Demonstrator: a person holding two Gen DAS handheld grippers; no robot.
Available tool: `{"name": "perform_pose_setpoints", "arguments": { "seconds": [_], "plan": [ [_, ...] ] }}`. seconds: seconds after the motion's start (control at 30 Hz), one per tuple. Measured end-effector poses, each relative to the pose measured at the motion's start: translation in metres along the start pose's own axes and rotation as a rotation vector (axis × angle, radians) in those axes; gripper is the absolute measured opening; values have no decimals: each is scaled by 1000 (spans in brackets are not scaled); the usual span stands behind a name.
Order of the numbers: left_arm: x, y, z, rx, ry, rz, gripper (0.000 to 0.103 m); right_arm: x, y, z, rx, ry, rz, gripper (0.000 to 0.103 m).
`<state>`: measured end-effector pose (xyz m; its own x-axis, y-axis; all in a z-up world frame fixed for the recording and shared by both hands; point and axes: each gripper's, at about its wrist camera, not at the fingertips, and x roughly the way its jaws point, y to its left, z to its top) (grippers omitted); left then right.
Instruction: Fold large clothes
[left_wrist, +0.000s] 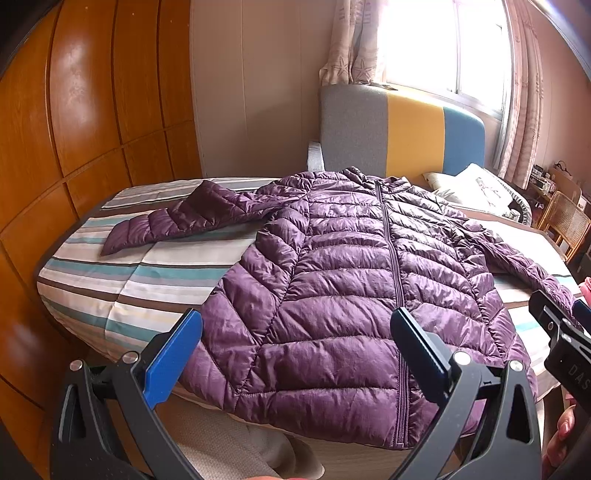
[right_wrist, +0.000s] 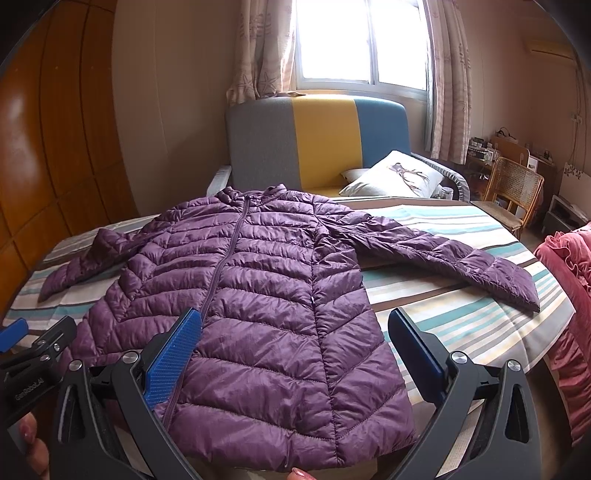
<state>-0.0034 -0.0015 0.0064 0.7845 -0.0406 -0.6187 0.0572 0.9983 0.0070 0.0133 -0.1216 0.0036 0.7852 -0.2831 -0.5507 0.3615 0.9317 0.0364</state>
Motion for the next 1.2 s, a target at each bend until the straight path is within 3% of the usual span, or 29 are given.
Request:
{"name": "perform_pose_setpoints", "arguments": {
  "seconds": [0.8, 1.2],
  "plan": [
    [-1, -2, -3, 8, 0, -3, 101, 2, -1, -4, 0, 15, 5, 100],
    [14, -6, -6, 41, 41, -36, 101, 20, -11, -5, 8, 32, 30, 100]
  ]
}}
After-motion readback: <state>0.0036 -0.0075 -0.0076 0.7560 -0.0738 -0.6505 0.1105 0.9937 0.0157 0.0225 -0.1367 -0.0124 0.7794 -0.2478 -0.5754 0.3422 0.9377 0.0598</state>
